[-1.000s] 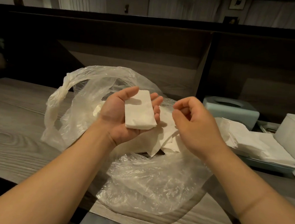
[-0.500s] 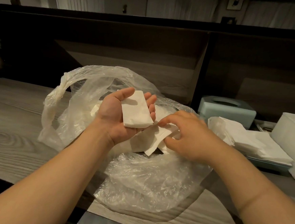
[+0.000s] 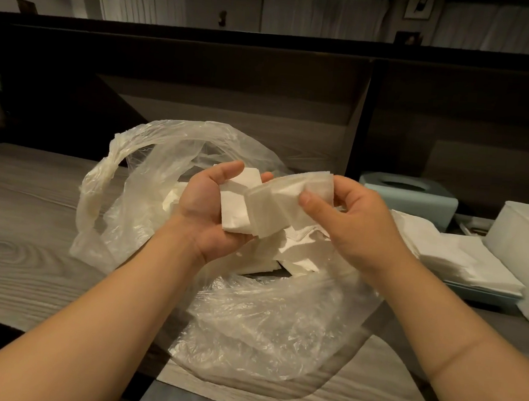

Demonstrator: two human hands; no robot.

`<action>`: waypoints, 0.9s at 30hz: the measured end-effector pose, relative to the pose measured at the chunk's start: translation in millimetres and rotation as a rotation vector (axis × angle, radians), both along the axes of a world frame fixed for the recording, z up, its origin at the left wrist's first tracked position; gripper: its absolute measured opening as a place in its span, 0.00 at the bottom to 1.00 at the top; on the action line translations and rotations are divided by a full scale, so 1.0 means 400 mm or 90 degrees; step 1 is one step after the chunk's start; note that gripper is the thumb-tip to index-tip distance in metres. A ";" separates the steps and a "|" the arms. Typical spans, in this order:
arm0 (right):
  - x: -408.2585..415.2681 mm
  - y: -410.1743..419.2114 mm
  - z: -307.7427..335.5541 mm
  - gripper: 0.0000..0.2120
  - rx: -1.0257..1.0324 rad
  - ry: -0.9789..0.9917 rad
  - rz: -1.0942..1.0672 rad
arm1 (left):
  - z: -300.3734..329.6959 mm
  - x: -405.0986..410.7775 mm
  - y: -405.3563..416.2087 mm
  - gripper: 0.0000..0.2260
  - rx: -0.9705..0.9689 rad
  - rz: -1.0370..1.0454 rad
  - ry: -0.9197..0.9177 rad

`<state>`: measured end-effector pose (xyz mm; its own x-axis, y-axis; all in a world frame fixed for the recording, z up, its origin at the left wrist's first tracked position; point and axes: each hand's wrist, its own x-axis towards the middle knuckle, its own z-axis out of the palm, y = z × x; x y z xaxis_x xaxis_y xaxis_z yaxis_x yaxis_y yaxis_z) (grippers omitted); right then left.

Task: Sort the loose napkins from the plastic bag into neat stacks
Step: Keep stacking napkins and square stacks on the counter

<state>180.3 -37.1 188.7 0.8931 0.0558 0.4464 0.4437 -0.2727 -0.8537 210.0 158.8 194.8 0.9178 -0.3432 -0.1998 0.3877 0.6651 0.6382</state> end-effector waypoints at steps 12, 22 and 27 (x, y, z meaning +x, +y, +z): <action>-0.022 -0.001 0.026 0.07 0.048 0.081 0.135 | -0.007 -0.019 -0.016 0.32 0.203 -0.210 -0.091; -0.021 0.008 0.017 0.08 -0.074 0.045 0.090 | -0.014 -0.028 -0.028 0.31 0.279 -0.265 -0.129; -0.014 0.013 0.005 0.12 -0.133 0.000 0.041 | -0.012 -0.028 -0.030 0.33 0.264 -0.300 -0.134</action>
